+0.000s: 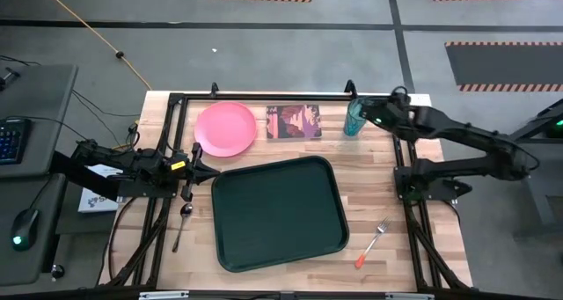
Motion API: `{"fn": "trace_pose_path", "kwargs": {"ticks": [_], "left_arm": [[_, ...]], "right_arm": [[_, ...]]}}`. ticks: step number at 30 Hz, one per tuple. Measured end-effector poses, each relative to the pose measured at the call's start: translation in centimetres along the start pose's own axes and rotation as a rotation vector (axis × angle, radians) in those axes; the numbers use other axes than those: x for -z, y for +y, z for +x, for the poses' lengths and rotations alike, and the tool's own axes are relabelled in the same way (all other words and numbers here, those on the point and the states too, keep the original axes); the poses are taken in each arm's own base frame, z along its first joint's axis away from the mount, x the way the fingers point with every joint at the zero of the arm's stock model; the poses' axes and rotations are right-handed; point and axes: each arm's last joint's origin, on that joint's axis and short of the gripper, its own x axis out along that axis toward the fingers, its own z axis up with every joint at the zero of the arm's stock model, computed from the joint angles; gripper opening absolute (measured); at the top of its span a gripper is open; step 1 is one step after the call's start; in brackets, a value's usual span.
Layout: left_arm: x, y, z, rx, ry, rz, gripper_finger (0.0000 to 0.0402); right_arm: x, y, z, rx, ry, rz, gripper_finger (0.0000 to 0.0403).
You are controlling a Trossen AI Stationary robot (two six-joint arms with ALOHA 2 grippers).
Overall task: Pick and place plate/cup/fork/spoon on tray
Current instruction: Put the blue cup to the top right on the black tray
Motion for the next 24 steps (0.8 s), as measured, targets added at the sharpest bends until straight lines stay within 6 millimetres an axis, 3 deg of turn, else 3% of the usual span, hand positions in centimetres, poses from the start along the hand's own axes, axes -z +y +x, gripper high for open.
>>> {"fn": "trace_pose_path", "kwargs": {"ticks": [8, 19, 24], "left_arm": [[0.0, 0.0, 0.0, 0.000, 0.000, 0.000, 0.0000], [0.0, 0.0, 0.0, 0.000, 0.000, 0.000, 0.0000], [0.0, 0.0, 0.0, 0.000, 0.000, 0.000, 0.0000]], "right_arm": [[-0.6, 0.8, 4.3, 0.156, 0.072, 0.032, 0.0243], [-0.8, 1.6, 8.8, 0.217, 0.193, -0.038, 0.0242], [-1.5, 1.3, 10.2, 0.216, 0.251, -0.085, 0.0198]]}}
